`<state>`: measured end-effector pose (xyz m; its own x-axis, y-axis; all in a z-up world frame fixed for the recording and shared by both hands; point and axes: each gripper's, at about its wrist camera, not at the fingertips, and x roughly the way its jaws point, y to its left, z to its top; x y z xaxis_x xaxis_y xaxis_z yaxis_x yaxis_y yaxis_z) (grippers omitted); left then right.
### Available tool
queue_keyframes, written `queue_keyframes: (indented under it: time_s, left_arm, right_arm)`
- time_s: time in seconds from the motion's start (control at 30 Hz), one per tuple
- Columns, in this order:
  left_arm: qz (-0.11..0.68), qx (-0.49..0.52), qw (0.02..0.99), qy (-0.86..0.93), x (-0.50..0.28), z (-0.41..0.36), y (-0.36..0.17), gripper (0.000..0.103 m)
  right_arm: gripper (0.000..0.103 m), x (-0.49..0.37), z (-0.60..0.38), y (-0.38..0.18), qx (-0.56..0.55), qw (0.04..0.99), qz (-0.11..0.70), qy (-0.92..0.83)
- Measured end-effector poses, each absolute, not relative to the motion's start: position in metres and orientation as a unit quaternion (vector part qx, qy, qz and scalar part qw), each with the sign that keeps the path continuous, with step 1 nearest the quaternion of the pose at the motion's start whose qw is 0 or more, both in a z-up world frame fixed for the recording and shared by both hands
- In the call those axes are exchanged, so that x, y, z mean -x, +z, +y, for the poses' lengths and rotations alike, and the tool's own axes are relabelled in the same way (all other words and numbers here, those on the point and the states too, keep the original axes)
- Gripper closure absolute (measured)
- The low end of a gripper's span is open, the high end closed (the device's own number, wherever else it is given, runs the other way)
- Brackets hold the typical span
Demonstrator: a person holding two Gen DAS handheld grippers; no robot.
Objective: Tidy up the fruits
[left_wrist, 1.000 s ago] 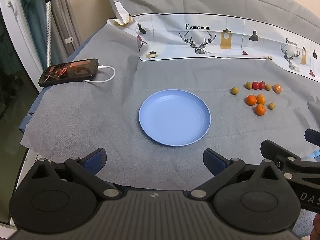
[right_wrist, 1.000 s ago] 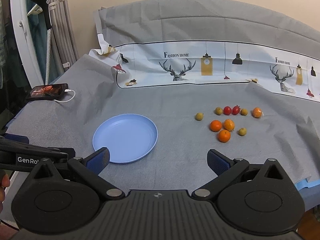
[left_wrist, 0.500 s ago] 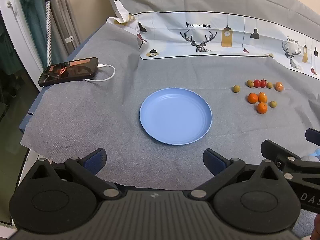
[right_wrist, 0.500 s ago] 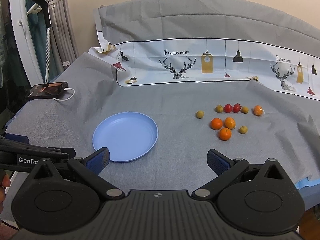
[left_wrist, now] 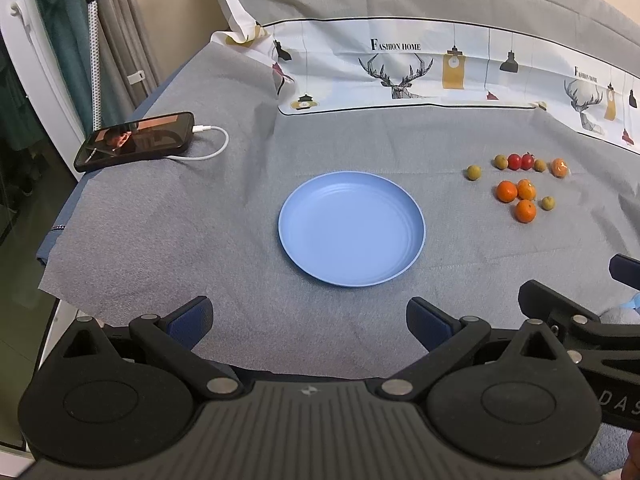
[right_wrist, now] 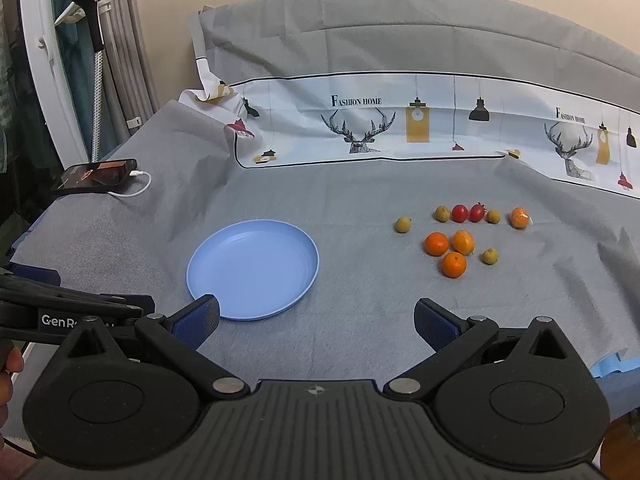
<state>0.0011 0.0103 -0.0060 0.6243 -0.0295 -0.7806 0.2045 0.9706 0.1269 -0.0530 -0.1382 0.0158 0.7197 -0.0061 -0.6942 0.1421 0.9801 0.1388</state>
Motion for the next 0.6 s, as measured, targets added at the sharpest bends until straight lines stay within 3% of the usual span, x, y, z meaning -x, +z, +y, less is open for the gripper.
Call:
queue_keyframes:
  time_s: [0.6]
  left_arm:
    - [0.447, -0.059, 0.889, -0.075, -0.006, 0.028, -0.005, 0.0]
  right_arm:
    - [0.0, 0.05, -0.13, 0.021, -0.073, 0.926, 0.37, -0.032]
